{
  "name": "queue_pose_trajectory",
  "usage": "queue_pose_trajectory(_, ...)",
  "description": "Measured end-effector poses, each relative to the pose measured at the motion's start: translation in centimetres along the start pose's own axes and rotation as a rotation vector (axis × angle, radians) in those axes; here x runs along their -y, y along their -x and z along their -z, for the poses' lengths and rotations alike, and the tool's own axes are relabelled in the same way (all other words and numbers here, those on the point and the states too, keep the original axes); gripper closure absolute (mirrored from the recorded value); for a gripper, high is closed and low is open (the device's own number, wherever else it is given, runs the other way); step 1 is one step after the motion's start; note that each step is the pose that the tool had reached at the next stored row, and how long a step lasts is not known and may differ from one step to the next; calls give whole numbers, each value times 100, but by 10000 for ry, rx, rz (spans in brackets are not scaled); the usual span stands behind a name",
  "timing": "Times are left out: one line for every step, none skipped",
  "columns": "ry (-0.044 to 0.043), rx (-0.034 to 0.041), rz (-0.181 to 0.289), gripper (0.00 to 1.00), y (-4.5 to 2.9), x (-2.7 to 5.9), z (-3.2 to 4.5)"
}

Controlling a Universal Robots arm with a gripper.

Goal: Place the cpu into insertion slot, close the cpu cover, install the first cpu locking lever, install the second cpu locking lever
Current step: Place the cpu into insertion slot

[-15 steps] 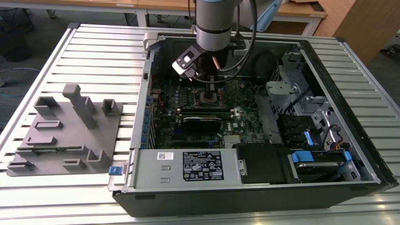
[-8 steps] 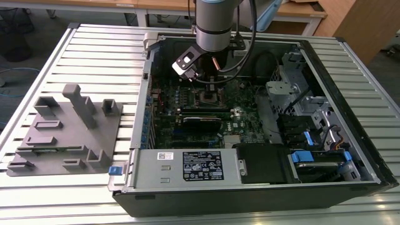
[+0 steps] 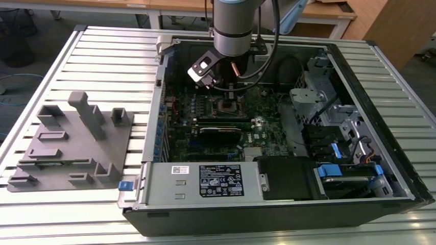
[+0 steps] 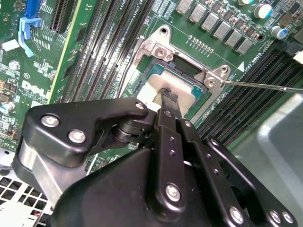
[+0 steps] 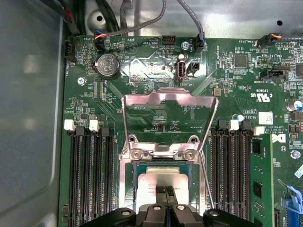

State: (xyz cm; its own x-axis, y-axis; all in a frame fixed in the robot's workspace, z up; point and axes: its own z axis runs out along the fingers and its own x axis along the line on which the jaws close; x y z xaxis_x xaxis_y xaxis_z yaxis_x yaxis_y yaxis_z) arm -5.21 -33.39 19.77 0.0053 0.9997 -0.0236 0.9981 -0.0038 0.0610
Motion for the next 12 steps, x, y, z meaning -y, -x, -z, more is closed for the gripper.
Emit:
queue_pose_trajectory(0, 0, 0, 89, 0, 0, 0)
queue_pose_trajectory(0, -1, 0, 89, 0, 0, 2)
queue_pose_trajectory(5, -8, 0, 89, 0, -1, 8)
queue_pose_trajectory(14, -24, -2, 89, -3, -3, 19)
queue_pose_trajectory(13, -23, -2, 89, -3, -5, 39)
queue_pose_trajectory(5, -9, -1, 89, 0, -5, 67)
queue_pose_trajectory(1, -3, -1, 89, 2, -6, 91)
queue_pose_trajectory(2, -3, -1, 89, 2, -7, 113)
queue_pose_trajectory(1, -3, 0, 89, 3, -8, 134)
queue_pose_trajectory(1, -2, 0, 89, 3, -10, 154)
queue_pose_trajectory(0, 0, 0, 89, 4, -11, 172)
queue_pose_trajectory(0, -2, 0, 89, 4, -11, 178)
